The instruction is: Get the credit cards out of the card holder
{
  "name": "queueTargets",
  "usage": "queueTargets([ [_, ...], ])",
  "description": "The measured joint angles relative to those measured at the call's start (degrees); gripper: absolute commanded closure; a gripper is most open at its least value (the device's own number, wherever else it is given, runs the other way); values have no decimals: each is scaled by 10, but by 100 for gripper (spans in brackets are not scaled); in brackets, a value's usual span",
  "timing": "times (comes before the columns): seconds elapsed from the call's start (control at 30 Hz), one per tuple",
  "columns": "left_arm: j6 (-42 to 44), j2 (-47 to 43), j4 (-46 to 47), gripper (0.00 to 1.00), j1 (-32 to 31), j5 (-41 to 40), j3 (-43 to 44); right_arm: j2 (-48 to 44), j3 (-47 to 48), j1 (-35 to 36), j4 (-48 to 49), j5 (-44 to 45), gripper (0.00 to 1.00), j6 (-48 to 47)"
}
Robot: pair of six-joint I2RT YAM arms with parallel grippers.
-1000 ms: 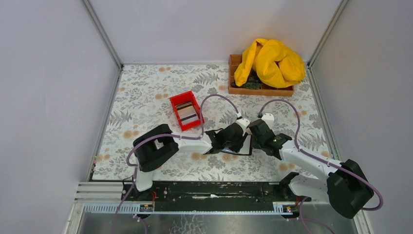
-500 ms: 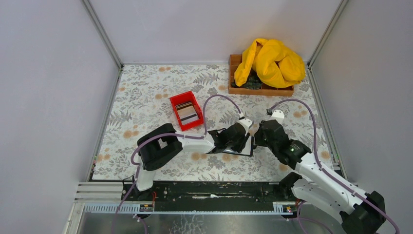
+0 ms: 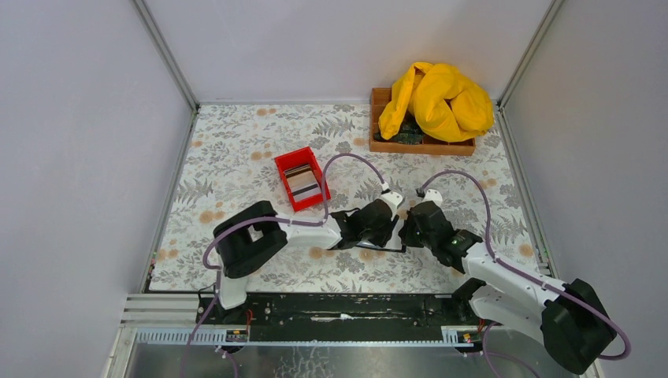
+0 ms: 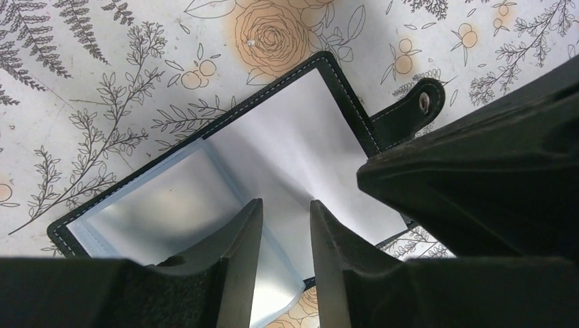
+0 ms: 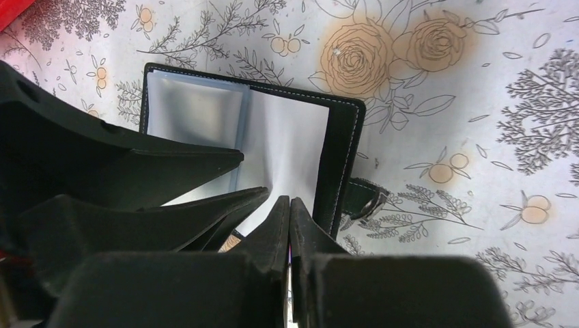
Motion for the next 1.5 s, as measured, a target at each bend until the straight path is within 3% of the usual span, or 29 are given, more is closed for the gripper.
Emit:
queueTargets([
  [0.1,-1,-5,0,59,0,0,-5,8,-17,0,25,-8,100,7],
  [0.5,-9,-78,9,34,11,0,-48,33,-71,0,96,-20,100,19],
  [0.8,-52,-96,22,38,121,100,-80,44,-84,0,143,-24,100,28],
  [1.5,-70,-80,21,39,117,149,-81,47,-88,0,156,-25,100,29],
])
